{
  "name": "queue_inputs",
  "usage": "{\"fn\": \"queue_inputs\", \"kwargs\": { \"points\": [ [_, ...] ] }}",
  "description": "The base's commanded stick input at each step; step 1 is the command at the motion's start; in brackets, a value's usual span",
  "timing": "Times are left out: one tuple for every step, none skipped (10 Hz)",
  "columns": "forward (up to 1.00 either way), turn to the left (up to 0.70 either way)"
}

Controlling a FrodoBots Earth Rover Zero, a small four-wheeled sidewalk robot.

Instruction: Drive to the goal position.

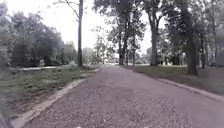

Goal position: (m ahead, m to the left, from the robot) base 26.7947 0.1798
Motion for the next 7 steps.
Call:
{"fn": "queue_inputs", "kwargs": {
  "points": [
    [0.70,-0.01],
    [0.70,-0.01],
    [0.70,-0.01],
    [0.70,-0.01],
    [0.70,-0.01],
    [0.70,-0.01],
    [0.70,-0.01]
  ]
}}
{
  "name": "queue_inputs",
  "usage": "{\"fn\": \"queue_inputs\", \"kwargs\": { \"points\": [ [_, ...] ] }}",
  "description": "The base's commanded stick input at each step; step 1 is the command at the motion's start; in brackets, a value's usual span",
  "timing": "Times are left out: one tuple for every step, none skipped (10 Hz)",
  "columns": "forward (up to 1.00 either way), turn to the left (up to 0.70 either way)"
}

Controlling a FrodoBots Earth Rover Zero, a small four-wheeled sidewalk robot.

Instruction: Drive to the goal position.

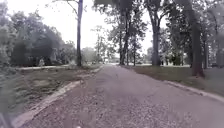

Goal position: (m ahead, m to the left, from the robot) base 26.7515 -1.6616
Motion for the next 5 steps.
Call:
{"fn": "queue_inputs", "kwargs": {
  "points": [
    [0.70,-0.01],
    [0.70,-0.01],
    [0.70,-0.01],
    [0.70,-0.01],
    [0.70,-0.01]
  ]
}}
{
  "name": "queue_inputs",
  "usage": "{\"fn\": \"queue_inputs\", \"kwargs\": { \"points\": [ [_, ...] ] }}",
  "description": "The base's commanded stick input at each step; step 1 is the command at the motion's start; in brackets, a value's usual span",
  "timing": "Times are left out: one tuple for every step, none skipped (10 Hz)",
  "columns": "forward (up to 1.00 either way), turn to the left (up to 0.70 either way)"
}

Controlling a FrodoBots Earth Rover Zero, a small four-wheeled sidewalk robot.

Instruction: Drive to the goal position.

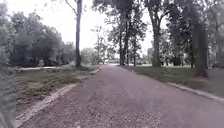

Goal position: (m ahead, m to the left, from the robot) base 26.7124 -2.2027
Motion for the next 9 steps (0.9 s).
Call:
{"fn": "queue_inputs", "kwargs": {
  "points": [
    [0.70,-0.01],
    [0.70,-0.01],
    [0.70,-0.01],
    [0.70,-0.01],
    [0.70,-0.01],
    [0.70,-0.01],
    [0.70,-0.01],
    [0.70,-0.01],
    [0.70,-0.01]
  ]
}}
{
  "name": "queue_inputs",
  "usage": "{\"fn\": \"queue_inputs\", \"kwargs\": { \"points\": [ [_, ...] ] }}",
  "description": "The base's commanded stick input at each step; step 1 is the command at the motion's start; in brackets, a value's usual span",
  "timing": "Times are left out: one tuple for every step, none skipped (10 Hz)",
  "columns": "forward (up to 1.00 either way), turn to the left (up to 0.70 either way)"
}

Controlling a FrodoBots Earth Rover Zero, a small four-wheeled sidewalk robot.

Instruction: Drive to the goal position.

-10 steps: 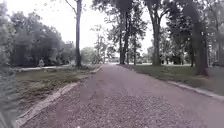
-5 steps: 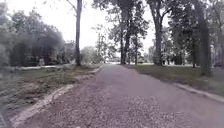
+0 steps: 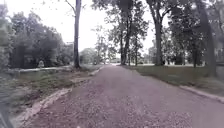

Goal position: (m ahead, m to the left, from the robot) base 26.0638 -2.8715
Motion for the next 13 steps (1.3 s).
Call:
{"fn": "queue_inputs", "kwargs": {
  "points": [
    [0.70,-0.01],
    [0.70,-0.01],
    [0.70,-0.01],
    [0.70,-0.01],
    [0.70,-0.01],
    [0.70,-0.01],
    [0.70,-0.01],
    [0.70,-0.01],
    [0.70,-0.01],
    [0.70,-0.01],
    [0.70,-0.01],
    [0.70,-0.01],
    [0.70,0.00]
  ]
}}
